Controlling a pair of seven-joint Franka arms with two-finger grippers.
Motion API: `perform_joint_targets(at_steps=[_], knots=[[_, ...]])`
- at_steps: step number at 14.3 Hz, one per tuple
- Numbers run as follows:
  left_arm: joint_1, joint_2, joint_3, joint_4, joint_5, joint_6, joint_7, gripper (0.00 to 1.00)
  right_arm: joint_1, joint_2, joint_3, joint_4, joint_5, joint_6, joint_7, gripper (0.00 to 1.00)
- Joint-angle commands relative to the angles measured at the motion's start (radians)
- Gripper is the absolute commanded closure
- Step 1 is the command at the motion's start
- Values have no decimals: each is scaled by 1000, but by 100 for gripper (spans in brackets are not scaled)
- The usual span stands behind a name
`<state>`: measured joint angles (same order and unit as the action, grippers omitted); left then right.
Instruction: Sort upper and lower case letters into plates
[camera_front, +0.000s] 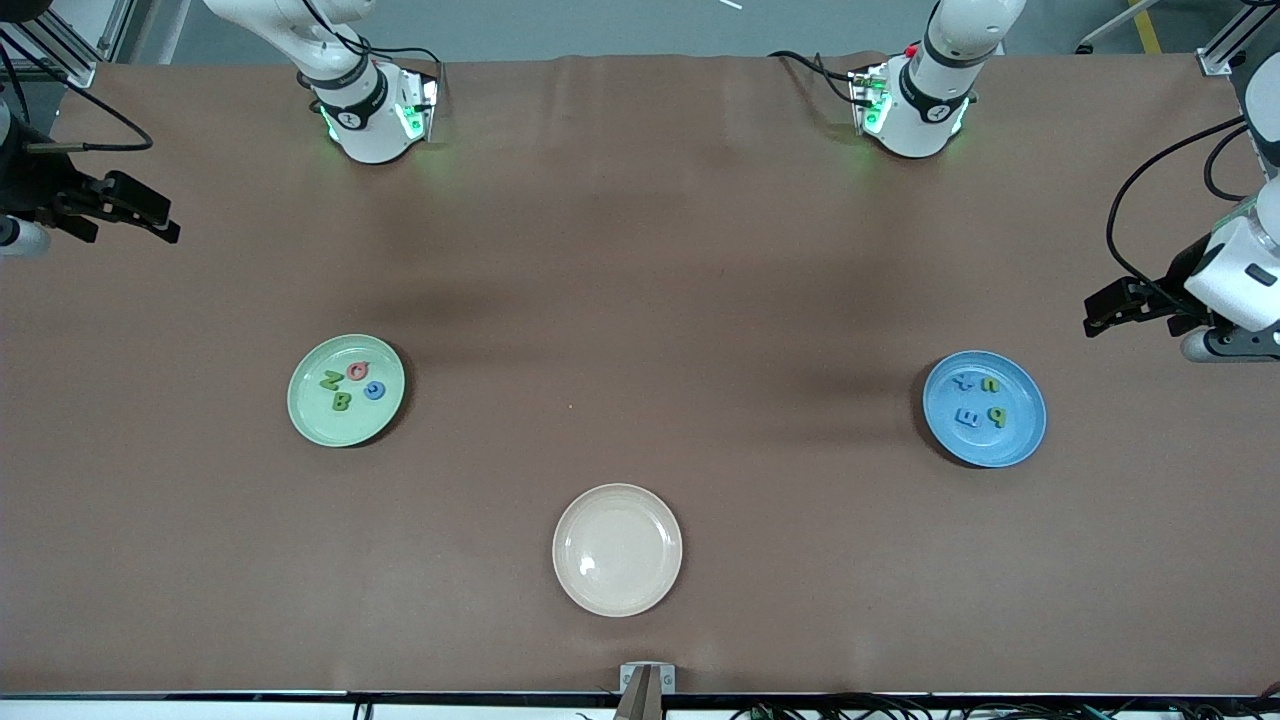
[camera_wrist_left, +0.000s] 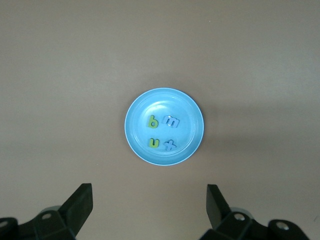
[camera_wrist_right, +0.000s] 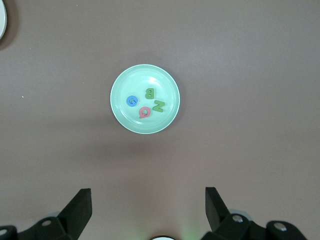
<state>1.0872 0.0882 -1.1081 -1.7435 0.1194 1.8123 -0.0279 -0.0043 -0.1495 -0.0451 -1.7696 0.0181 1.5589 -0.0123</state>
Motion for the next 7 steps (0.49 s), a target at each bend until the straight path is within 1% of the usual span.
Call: perform_joint_targets(at_steps=[1, 3, 7], knots=[[0, -90, -16, 47, -26, -27, 0, 0, 1, -28, 2, -30, -6, 4, -9, 0], [0, -85, -26, 67, -29, -28, 3, 0, 4, -28, 2, -30, -6, 4, -9, 0], [2, -81, -10, 73, -49, -28, 5, 0, 4, -28, 4, -28, -6, 4, -11, 0]])
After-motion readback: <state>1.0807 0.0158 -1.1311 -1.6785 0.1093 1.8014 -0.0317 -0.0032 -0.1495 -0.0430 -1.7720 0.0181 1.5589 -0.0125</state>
